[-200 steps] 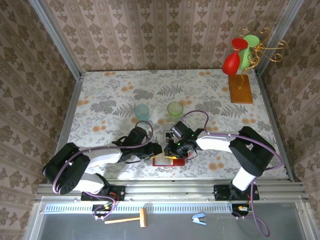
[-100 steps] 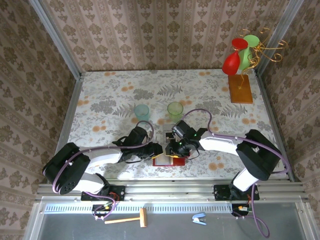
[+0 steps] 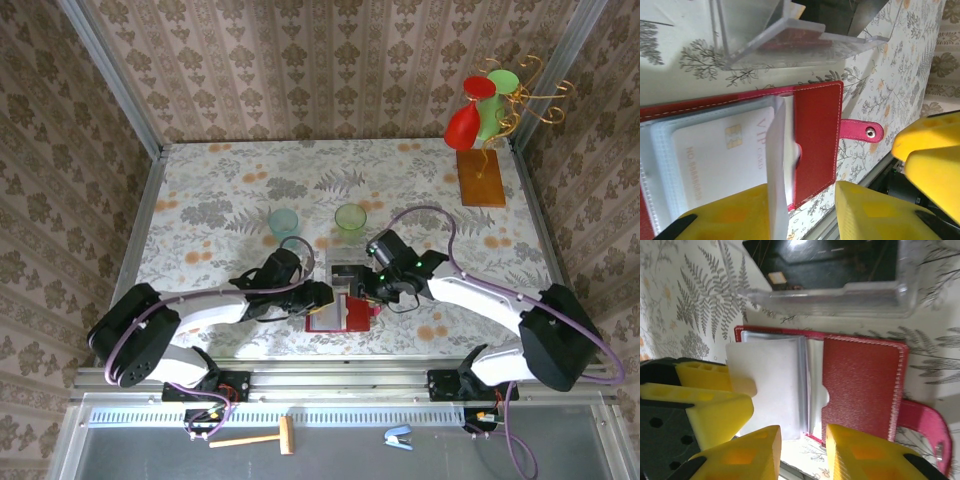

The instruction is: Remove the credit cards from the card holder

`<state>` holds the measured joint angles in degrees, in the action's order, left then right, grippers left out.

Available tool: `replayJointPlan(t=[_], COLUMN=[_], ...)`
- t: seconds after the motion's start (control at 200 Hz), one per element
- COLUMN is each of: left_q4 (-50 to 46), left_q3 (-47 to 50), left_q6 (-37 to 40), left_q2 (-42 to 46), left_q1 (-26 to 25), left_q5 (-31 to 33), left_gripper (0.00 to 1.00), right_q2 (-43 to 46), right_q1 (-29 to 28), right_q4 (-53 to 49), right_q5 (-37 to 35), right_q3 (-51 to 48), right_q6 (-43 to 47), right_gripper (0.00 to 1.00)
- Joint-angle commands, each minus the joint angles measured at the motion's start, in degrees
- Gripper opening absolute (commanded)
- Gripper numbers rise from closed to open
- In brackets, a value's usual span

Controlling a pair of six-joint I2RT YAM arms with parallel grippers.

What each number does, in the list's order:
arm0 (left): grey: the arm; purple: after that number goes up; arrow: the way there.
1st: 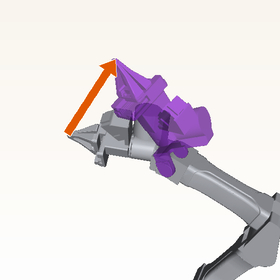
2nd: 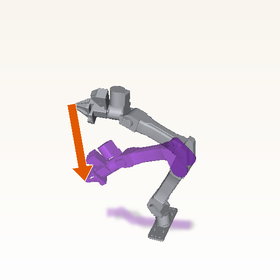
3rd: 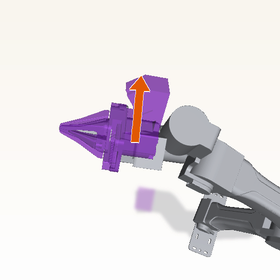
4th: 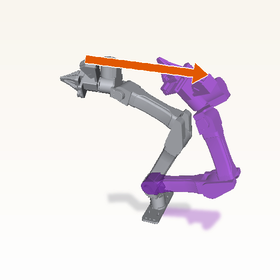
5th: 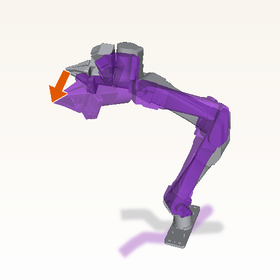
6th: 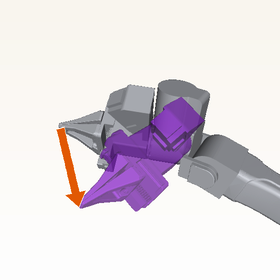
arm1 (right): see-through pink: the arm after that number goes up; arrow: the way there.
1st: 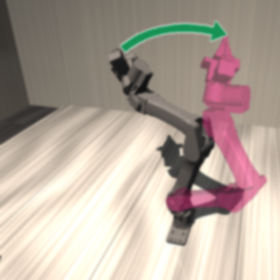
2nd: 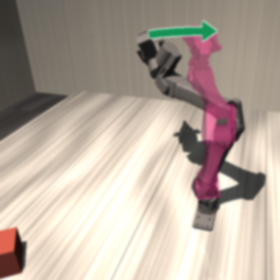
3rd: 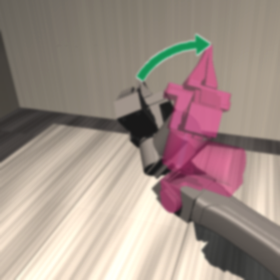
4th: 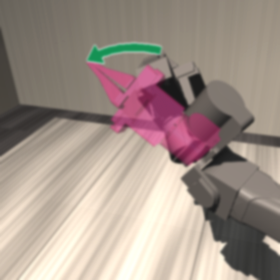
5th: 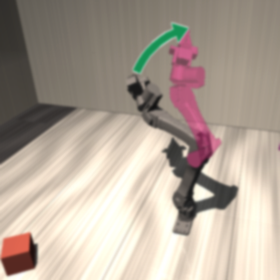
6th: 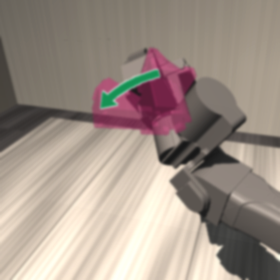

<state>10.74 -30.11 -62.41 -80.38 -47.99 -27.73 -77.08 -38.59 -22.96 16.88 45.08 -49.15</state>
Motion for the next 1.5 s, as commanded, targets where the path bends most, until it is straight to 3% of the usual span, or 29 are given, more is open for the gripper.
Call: replayJointPlan(t=[0.0, 0.335, 0.725, 1.005, 1.495], left_q4=[0.48, 3.42, 2.67, 2.88, 1.34], left_q3=[-2.76, -7.09, -8.74, -10.56, -11.49], left_q6=[-0.20, -1.13, -0.78, -0.69, -0.17], left_q2=[-1.78, -8.32, -9.02, -10.91, -10.55], left_q1=[-1.28, -4.48, -4.93, -5.28, -5.77], left_q5=[-1.00, -2.11, -2.32, -3.45, -3.52], left_gripper=[0.39, 0.51, 0.63, 0.64, 0.63], right_q2=[2.11, 2.70, -3.08, -10.89, -18.89], right_q1=[1.60, 7.26, 14.24, 16.78, 17.04], right_q4=[-3.06, -1.85, -0.71, 0.98, 6.20], right_q5=[-1.59, -0.41, 2.36, 5.24, 11.19], right_q3=[-1.87, -4.21, -0.43, 4.13, 8.31], right_q6=[1.50, 4.07, 9.08, 11.33, 9.68], right_gripper=[0.29, 0.30, 0.29, 0.22, 0.21])
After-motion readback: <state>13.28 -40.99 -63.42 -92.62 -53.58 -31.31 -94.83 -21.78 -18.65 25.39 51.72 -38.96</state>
